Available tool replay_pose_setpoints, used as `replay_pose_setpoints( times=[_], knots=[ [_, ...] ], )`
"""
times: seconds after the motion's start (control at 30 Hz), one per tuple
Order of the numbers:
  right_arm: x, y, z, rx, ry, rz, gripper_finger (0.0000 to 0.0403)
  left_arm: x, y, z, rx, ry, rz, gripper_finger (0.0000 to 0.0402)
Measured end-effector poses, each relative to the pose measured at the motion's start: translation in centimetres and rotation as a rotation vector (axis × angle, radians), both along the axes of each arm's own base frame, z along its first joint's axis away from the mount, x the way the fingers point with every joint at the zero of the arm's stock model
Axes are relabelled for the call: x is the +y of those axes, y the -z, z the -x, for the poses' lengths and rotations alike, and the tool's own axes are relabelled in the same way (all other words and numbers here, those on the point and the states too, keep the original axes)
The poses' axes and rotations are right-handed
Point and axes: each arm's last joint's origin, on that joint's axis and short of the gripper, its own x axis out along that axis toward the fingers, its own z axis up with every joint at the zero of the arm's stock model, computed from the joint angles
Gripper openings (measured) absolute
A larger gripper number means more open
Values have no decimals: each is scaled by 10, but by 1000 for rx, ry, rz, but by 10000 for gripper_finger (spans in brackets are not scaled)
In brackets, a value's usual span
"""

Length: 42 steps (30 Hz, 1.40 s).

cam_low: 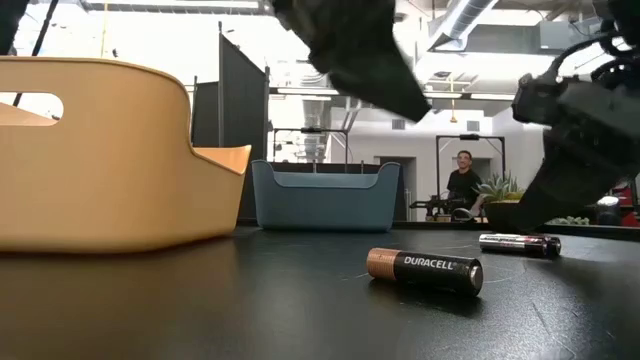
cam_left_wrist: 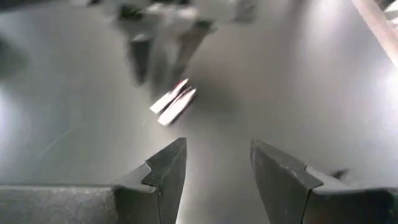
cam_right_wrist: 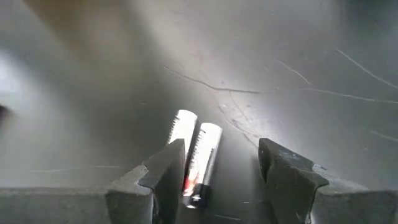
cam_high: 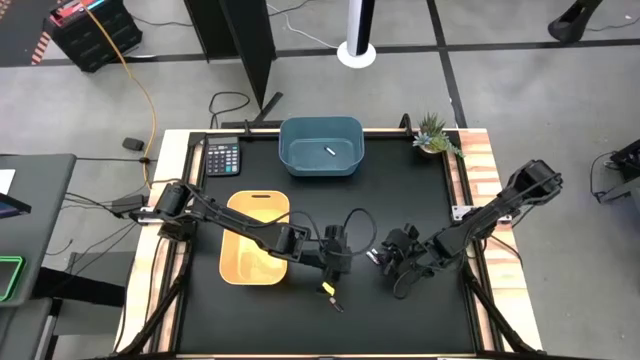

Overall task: Sort batteries
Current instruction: Put the top silver battery into the blue bin

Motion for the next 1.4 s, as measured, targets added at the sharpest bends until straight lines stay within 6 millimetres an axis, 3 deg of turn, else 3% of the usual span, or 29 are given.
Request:
replay_pose_setpoints(
  times=[0.2, 0.6, 0.87, 1.2, 1.4],
  knots=[
    [-1, -12, 6, -26, -9, -10, 221, -2, -2, -1, -12, 54, 44, 173],
    [-9, -13, 5, -6, 9, 22, 221, -2, -1, -1, -4, 68, 33, 173],
    [-9, -12, 3, 0, -6, 43, 221, -1, 9, 9, 138, 93, -28, 173],
    [-11, -14, 0, -14, -20, 93, 221, -31, 54, 8, 236, 234, -134, 173],
    [-11, -14, 0, -13, -28, 102, 221, -41, 51, 6, 175, 254, -129, 173]
  ],
)
